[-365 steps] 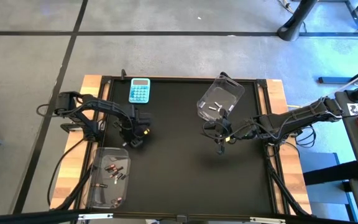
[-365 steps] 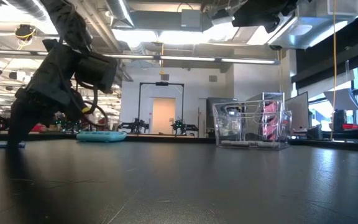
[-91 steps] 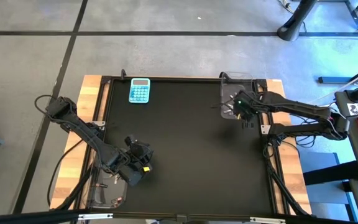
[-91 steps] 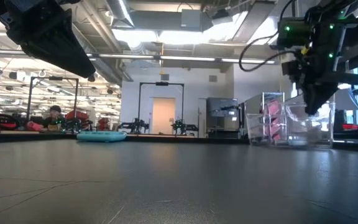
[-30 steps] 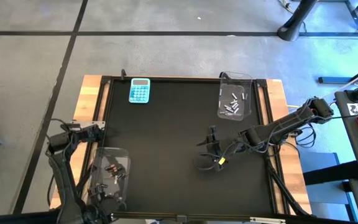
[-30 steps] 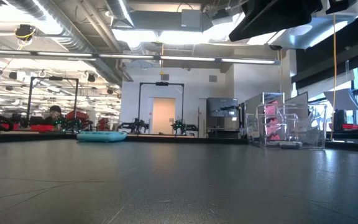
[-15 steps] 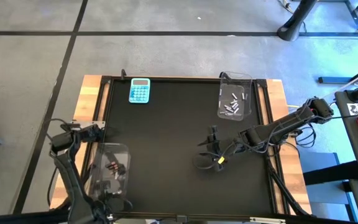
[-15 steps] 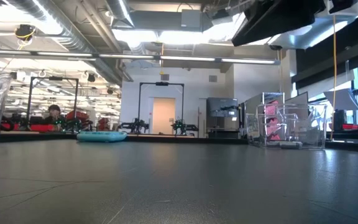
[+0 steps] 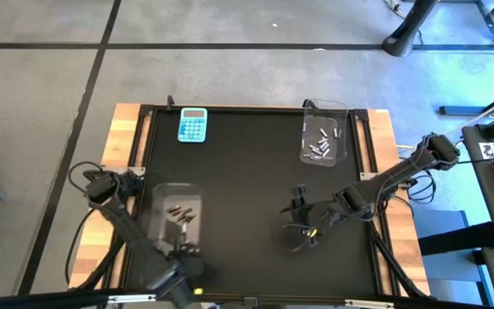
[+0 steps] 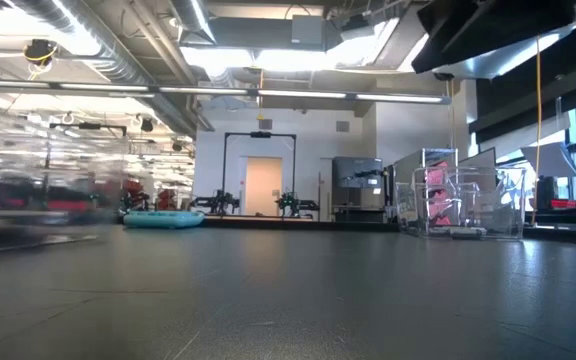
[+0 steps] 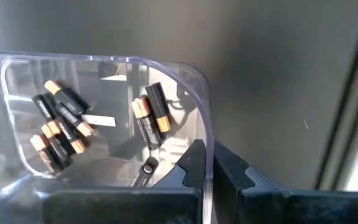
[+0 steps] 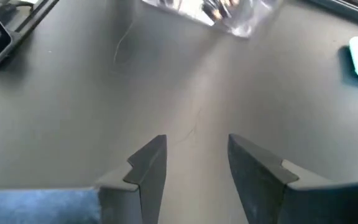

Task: Sort batteries
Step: Move the bottom transparent bin to the top center of the table

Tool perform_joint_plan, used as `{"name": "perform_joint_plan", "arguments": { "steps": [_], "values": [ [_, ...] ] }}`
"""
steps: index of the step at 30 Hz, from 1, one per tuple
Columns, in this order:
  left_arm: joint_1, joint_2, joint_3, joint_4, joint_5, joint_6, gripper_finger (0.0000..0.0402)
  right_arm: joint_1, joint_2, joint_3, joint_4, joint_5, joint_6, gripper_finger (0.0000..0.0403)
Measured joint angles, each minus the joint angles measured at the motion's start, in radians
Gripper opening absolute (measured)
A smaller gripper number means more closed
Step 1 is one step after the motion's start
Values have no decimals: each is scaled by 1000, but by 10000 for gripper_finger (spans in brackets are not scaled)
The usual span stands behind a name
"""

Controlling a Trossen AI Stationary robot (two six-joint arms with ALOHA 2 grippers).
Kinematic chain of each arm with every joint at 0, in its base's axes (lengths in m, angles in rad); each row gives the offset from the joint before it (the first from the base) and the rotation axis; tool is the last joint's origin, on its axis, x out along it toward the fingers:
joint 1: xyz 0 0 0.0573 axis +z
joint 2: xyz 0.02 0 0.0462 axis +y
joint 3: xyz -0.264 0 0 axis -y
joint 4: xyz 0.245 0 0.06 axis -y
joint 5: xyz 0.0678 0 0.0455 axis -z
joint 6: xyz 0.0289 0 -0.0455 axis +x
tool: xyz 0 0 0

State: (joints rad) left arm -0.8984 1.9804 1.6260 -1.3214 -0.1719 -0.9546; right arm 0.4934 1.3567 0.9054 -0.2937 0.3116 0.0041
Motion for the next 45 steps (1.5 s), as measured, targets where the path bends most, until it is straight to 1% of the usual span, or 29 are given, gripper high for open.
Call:
{"name": "perform_joint_plan", "arguments": {
  "steps": [5,9,14,20,25,32,37,41,45],
  "values": [
    [128,0,0,17,-15,141,2,58,0,0,-6,54,24,172],
    [240,0,0,72,-30,269,1,100,0,0,-6,85,31,172],
    [395,0,1,144,-41,447,1,145,0,1,-42,125,83,172],
    [583,0,1,302,-55,662,0,172,0,1,-119,149,206,172],
    [696,0,1,398,-41,785,0,177,0,1,-141,143,271,172],
    [780,0,1,521,-15,859,0,174,0,1,-143,149,282,172],
    [796,0,1,585,-10,888,8,174,0,1,-123,201,280,172],
    [802,20,1,597,-8,907,15,174,0,1,-118,202,280,172],
    [802,78,1,612,-11,908,17,174,0,1,-115,202,280,172]
  ]
}}
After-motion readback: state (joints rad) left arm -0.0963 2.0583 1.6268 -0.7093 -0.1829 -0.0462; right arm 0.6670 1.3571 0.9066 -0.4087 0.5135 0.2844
